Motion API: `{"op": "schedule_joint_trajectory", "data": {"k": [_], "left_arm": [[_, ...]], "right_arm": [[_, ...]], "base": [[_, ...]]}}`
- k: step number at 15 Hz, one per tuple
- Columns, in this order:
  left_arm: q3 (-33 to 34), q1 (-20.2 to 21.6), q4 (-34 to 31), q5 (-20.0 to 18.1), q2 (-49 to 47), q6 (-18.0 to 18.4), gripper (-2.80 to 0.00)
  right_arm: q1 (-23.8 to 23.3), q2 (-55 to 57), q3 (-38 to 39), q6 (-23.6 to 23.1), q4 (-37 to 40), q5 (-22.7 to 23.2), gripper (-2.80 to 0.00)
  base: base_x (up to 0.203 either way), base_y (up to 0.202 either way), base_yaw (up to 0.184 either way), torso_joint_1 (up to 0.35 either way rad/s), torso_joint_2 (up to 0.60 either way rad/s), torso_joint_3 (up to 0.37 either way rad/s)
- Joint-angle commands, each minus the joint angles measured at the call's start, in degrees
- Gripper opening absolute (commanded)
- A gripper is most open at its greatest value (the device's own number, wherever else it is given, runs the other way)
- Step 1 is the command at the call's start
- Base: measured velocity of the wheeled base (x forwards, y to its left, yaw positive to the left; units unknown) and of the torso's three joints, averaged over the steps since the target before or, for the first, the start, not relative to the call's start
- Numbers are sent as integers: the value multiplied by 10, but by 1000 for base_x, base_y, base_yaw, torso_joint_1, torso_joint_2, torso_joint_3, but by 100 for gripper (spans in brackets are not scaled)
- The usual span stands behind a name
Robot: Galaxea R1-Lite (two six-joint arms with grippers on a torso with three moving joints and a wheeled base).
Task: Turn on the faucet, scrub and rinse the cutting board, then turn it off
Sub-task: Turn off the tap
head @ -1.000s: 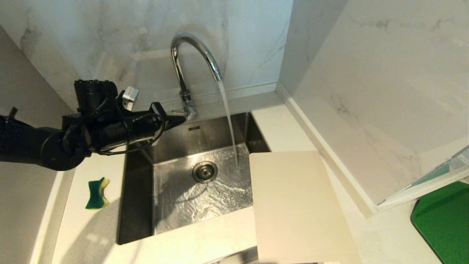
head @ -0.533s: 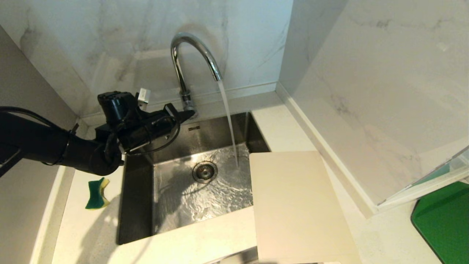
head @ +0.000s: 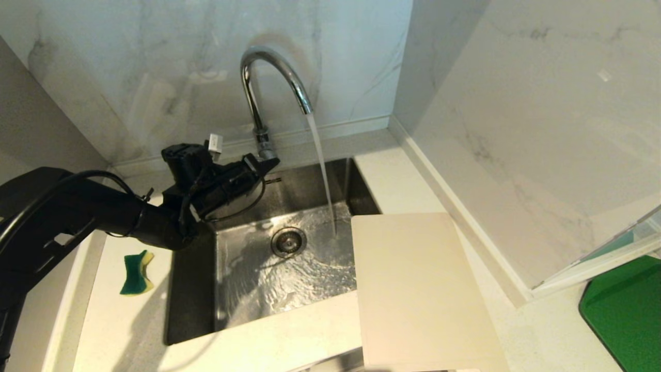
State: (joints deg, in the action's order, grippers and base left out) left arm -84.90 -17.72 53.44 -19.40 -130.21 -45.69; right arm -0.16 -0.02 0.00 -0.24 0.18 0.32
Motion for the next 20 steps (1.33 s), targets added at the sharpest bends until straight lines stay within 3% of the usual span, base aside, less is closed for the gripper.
{"op": "schedule_joint_trajectory", "data": {"k": [1,9,20], "left_arm": [[-9,10,3,-1,-20,-1,-280],[-56,25,50,36,-61,-1,-280],[-102,58,48,38,-94,-2,-280]], "right_arm": [[0,0,0,0,0,0,-280],[0,0,0,0,0,0,-280],[0,0,0,0,0,0,-280]], "base": [[0,0,0,0,0,0],[0,0,0,0,0,0],[0,0,0,0,0,0]]}}
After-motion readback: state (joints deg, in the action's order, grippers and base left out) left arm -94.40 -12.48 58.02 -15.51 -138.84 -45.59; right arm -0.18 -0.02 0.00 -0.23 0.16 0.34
